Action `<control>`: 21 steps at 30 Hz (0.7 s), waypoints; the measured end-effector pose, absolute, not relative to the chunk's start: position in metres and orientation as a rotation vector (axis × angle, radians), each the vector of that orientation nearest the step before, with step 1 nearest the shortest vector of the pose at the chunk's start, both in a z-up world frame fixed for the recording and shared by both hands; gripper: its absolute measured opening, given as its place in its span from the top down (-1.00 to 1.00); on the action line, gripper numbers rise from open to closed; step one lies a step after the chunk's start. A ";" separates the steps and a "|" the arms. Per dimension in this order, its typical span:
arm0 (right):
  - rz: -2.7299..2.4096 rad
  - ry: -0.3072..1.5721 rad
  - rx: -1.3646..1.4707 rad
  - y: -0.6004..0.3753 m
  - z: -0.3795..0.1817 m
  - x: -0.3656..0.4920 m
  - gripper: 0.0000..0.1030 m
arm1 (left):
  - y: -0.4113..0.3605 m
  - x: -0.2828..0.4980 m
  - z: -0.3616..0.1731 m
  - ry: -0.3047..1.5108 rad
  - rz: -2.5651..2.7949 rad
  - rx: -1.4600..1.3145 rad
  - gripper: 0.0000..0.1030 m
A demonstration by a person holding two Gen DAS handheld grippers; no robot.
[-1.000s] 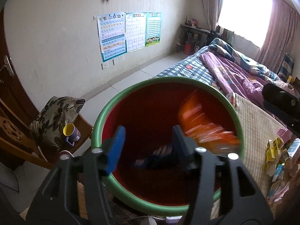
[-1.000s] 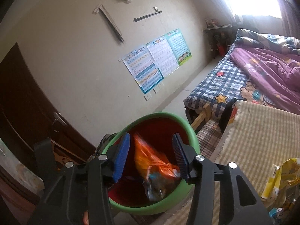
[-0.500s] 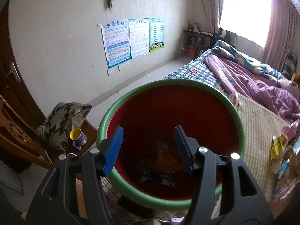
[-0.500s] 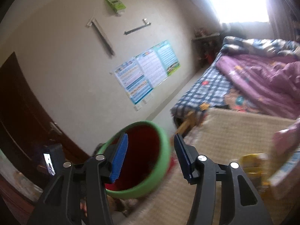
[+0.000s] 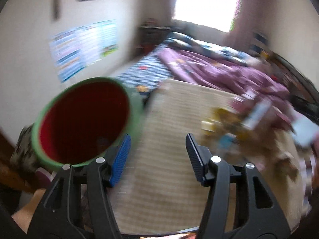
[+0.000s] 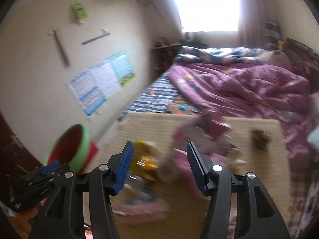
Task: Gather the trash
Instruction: 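Move both tools back to the mat toward the remaining wrappers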
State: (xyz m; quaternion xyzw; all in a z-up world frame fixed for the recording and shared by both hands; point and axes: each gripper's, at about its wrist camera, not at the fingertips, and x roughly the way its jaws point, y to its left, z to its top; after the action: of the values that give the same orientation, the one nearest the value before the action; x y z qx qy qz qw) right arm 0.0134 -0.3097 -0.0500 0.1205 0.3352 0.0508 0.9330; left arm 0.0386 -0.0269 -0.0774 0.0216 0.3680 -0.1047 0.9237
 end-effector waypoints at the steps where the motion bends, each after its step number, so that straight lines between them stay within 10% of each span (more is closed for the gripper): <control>1: 0.084 0.696 0.249 -0.318 -0.054 0.009 -0.05 | -0.045 0.035 -0.078 0.758 -0.273 0.072 -0.06; 21: -0.045 0.884 0.454 -0.409 -0.108 -0.062 -0.05 | -0.179 0.021 -0.152 1.057 -0.647 0.295 -0.21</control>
State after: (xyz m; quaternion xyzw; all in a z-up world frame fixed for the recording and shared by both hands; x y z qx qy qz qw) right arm -0.0623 -0.4092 -0.1082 0.2176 0.4241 -0.0215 0.8788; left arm 0.0213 -0.1785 -0.1517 0.1379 0.4933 -0.3021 0.8040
